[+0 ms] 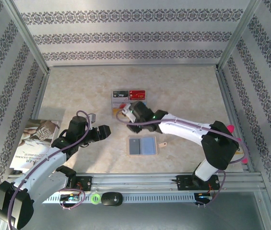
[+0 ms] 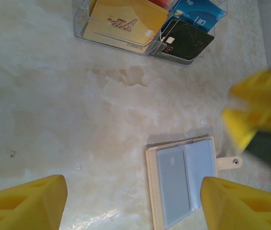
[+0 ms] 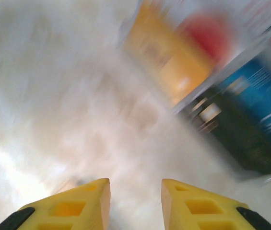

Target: Take the credit cards out of the card holder

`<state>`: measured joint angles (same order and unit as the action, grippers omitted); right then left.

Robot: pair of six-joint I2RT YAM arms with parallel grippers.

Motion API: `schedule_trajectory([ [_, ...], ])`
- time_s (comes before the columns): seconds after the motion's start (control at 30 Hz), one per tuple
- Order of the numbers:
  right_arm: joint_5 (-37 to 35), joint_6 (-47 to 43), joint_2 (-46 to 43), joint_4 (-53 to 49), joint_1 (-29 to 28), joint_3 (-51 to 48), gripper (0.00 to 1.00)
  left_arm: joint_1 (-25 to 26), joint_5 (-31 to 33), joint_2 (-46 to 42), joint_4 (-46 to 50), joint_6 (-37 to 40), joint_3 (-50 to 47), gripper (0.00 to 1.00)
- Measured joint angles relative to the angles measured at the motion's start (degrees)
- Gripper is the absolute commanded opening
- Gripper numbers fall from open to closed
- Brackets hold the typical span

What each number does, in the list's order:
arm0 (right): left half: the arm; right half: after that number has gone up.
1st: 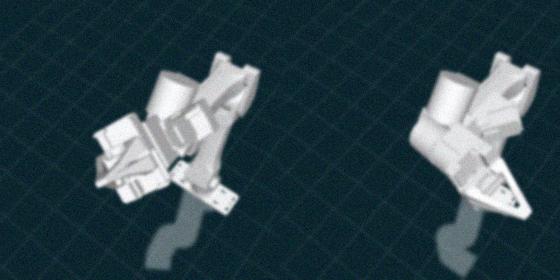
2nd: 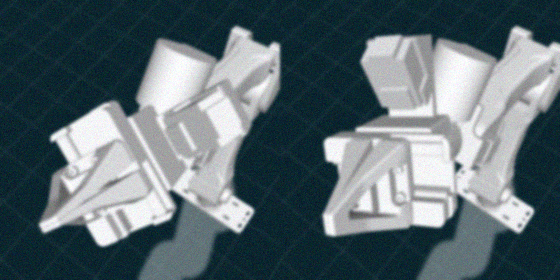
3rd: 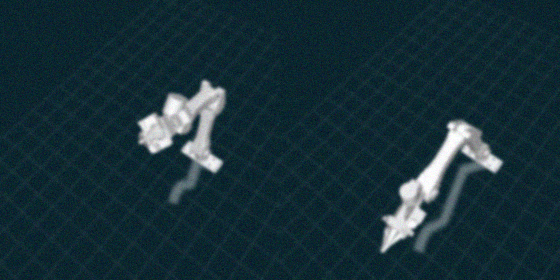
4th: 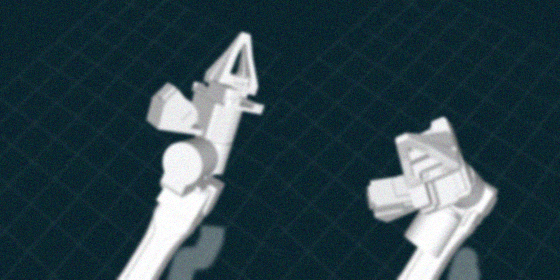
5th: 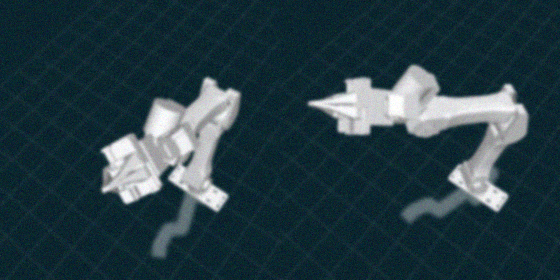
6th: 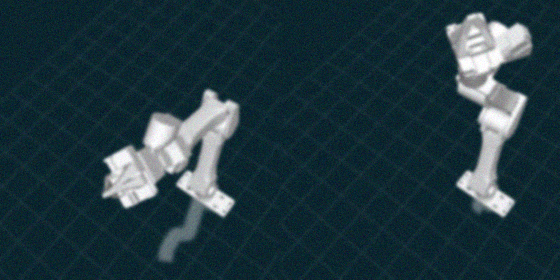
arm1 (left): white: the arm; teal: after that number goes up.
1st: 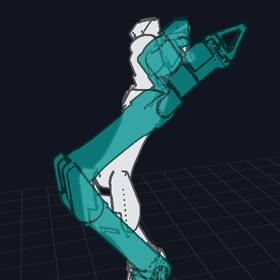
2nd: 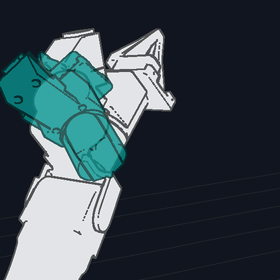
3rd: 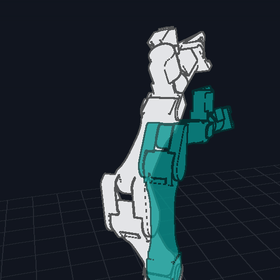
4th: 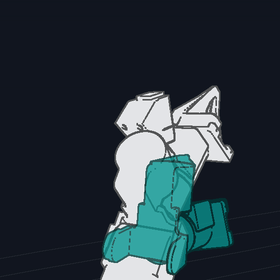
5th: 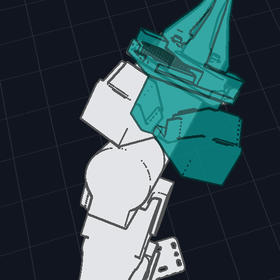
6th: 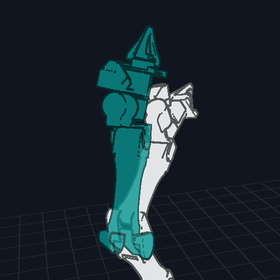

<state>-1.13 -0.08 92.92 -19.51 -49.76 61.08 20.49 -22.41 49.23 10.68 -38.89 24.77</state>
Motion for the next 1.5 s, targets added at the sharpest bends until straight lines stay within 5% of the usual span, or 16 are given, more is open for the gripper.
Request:
schedule_trajectory([
  [0.2,1.8,7.4,0.5,-4.5,-7.4,-4.5,0.39,0.0,0.0,0.0,0.0,-0.5,-1.9,0.74],
  [0.5,1.3,10.1,5.9,-5.2,-10.8,-4.5,0.4,0.0,-0.1,0.1,-0.1,-0.8,-2.8,0.73],
  [0.8,-0.7,10.8,6.3,-5.2,-10.8,-4.0,0.11,0.0,-1.4,0.1,-0.4,-1.1,-2.9,0.7],
  [0.9,-0.7,10.8,5.6,-3.6,-10.8,-5.0,0.0,0.1,-2.1,0.3,-1.2,-1.5,-2.9,0.66],
  [1.33,6.3,13.7,-4.6,12.2,-7.3,-18.1,0.0,16.7,2.1,12.8,-9.7,-3.5,-2.2,0.29],
  [1.5,7.5,16.5,-7.0,18.1,-6.8,-21.0,0.0,20.7,4.1,18.5,-13.8,-4.2,-1.2,0.22],
])
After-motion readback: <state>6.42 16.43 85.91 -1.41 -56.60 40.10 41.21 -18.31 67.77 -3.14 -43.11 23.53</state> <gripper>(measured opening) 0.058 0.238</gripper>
